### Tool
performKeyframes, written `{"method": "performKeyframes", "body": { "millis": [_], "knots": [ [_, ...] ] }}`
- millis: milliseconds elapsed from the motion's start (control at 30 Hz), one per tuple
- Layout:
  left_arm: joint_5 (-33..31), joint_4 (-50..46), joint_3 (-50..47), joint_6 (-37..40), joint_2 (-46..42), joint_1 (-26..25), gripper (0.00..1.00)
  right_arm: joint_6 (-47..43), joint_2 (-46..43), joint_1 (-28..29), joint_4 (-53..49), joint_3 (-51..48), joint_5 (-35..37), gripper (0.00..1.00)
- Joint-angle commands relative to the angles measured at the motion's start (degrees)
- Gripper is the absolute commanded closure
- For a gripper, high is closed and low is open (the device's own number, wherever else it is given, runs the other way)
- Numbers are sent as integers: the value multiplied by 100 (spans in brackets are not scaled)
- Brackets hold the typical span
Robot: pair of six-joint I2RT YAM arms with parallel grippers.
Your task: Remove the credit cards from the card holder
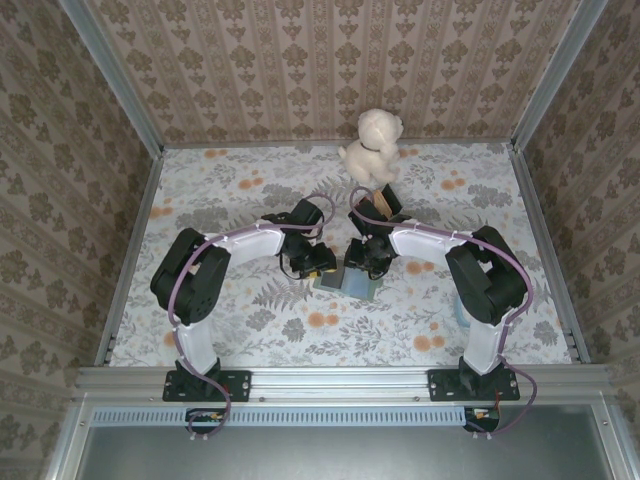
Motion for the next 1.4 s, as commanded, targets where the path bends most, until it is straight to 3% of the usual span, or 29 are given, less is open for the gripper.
{"method": "performKeyframes", "body": {
  "millis": [0, 300, 567, 767, 1067, 1367],
  "knots": [
    [-100, -219, 177, 157, 72, 30, 56, 96, 271, -35, -2, -275, 85, 55],
    [257, -7, 175, 134, 176, 17, 62, 93, 288, -39, -15, -252, 83, 55],
    [127, -216, 247, 225, 213, 8, 53, 88, 314, -41, -1, -260, 78, 55],
    [-107, -305, 243, 275, 174, 10, 52, 87, 308, -41, -4, -267, 78, 55],
    [327, 75, 135, 209, 225, -53, 67, 96, 308, -41, 8, -296, 69, 55],
    [296, -134, 241, 390, -109, -27, 70, 99, 292, -41, 4, -322, 65, 55]
  ]
}}
